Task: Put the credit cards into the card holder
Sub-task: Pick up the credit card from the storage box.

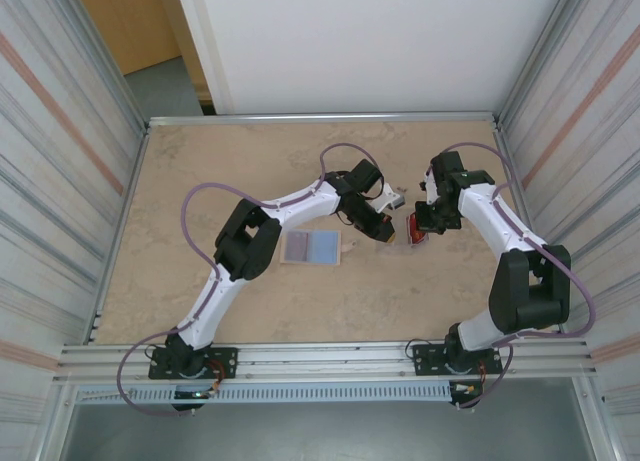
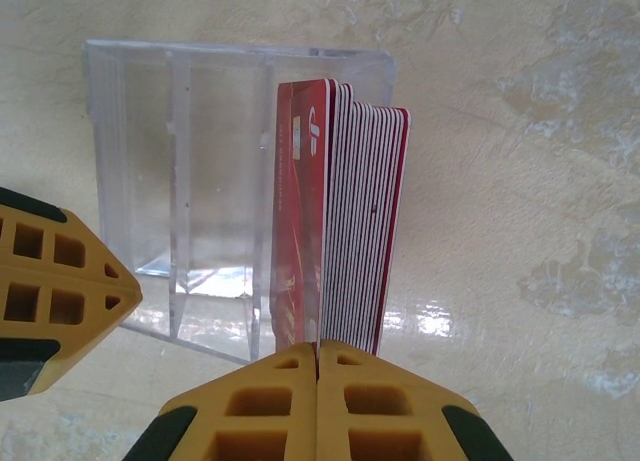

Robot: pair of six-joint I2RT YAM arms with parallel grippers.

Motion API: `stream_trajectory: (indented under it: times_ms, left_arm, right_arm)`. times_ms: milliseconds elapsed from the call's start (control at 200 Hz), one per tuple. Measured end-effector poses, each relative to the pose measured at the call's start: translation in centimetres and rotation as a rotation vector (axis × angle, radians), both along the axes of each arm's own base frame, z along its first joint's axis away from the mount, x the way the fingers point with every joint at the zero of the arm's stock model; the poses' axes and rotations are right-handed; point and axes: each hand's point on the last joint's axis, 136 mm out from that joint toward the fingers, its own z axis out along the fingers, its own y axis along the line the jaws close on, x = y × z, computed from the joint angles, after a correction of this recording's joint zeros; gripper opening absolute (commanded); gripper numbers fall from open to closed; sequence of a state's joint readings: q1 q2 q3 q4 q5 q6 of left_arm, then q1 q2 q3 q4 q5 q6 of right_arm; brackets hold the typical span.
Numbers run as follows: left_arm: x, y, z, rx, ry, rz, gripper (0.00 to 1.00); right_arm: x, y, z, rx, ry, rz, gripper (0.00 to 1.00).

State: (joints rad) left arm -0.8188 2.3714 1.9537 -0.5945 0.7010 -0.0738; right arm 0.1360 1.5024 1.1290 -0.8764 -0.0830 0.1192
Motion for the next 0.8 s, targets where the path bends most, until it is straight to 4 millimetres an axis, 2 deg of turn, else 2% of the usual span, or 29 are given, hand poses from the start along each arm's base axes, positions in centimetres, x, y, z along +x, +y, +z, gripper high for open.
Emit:
stream_trajectory:
  times_ms: [381, 802]
  left_arm:
    - [0.0, 0.0, 0.0, -0.001, -0.002, -0.003, 0.0]
    - [0.0, 0.0, 0.0, -0.001, -0.002, -0.003, 0.0]
  right_arm:
    - [-0.2, 0.3, 0.9, 0.017, 0.007, -0.015, 0.0]
    - [-1.1, 1.4, 2.1, -0.116, 0.016, -0.018, 0.0]
